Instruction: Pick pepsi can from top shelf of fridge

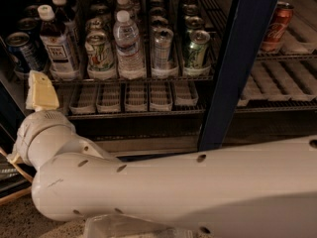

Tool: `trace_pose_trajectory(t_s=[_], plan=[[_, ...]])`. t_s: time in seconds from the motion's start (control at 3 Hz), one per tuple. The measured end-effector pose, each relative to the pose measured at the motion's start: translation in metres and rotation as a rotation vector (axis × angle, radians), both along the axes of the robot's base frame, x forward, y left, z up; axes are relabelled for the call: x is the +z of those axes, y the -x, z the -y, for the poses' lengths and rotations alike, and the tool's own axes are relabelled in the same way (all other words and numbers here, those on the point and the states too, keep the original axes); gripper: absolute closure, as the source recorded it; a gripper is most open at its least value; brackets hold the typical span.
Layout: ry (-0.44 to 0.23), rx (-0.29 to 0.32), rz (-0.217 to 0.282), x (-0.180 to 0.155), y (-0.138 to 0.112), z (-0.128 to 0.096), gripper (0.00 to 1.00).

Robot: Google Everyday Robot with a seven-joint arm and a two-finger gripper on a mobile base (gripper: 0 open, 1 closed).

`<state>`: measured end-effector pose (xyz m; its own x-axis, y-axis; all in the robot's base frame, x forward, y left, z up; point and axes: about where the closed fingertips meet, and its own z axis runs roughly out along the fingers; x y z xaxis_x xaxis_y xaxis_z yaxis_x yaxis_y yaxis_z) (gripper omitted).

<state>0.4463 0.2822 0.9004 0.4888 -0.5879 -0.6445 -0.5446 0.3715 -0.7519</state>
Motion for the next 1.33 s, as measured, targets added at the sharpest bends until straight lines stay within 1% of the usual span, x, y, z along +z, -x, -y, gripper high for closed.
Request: trace_pose_trajectory(t_s=[0.33, 0.67, 1.0, 1.33], plan=[[-0.108, 0.013, -0.022, 0.005, -0.029, -0.008, 0.00], [-0.229, 0.029, -0.046, 0.007, -0.068, -0.017, 0.00], [-0.275, 0.093, -0.032, 0.006, -0.091, -0.033, 0.00], [-0.284, 0.160, -0.013, 0.006, -0.105, -0.053, 0.00]])
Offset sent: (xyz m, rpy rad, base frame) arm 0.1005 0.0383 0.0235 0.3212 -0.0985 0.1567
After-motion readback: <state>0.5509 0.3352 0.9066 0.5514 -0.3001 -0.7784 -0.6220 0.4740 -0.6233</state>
